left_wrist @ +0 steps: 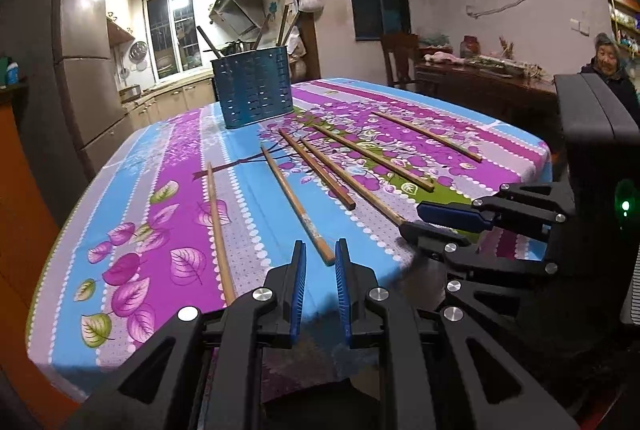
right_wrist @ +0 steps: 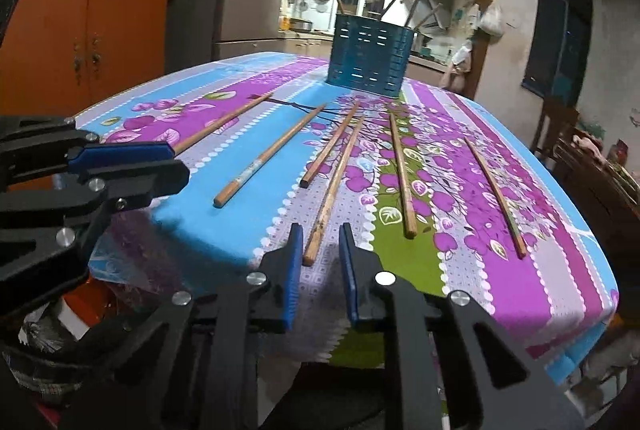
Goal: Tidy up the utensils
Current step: 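Move both tools back to the chopsticks and close the right tool on one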
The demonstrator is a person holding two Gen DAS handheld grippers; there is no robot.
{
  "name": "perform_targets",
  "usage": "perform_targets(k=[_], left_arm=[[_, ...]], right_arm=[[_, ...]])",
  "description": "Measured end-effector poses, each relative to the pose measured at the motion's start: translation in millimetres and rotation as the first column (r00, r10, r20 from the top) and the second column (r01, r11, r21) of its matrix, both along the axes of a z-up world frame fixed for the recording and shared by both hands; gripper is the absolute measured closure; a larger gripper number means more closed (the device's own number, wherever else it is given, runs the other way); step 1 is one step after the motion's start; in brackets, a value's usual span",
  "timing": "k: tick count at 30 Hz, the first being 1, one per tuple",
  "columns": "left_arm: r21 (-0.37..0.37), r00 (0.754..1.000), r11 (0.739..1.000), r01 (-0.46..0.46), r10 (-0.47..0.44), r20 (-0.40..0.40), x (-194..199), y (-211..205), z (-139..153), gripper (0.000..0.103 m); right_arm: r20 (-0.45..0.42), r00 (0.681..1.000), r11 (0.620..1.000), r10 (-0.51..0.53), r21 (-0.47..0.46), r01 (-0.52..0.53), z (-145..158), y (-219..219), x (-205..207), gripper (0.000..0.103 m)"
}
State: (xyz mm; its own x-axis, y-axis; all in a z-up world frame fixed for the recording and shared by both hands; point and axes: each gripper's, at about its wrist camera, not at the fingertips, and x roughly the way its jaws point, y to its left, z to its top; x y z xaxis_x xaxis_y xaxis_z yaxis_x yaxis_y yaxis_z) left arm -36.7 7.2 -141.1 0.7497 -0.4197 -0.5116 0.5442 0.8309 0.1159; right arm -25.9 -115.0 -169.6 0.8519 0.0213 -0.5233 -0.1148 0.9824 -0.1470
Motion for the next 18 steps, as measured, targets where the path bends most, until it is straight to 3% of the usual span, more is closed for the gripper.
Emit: perform_targets(k=[2,4,10,18], left_arm=[[-0.011,1.000,1.000,0.005,-0.005,-0.003,0.9,0.5,-0.7,0.087],[-0.013,1.000,1.000,0.011,-0.011,-0.008,2.6,0.0,-2.8,0.087],[0.013,0.999,0.999,0.033,-0.033,0.009,0.6,-10.2,-9.7,0.087],[0.052,0.999,0.998,-0.039,0.037,0.040,14.9,-26.5,-28.1,0.078]], right_arm=[[0.001,1.000,1.000,-0.010,0.006,0.010,-0.6,0.4,-0.1,0.086],[0.000,1.000,1.000,-0.019,0.011,0.019,-1.1,0.5,-0.5,0.097],[0.004,0.999,0.998,-0.039,0.038,0.039,-1.2,-3.4,-2.1,0.098],[0.035,0.997,0.996,-0.064,0.063,0.062,1.0,-9.0,-10.5,0.098]])
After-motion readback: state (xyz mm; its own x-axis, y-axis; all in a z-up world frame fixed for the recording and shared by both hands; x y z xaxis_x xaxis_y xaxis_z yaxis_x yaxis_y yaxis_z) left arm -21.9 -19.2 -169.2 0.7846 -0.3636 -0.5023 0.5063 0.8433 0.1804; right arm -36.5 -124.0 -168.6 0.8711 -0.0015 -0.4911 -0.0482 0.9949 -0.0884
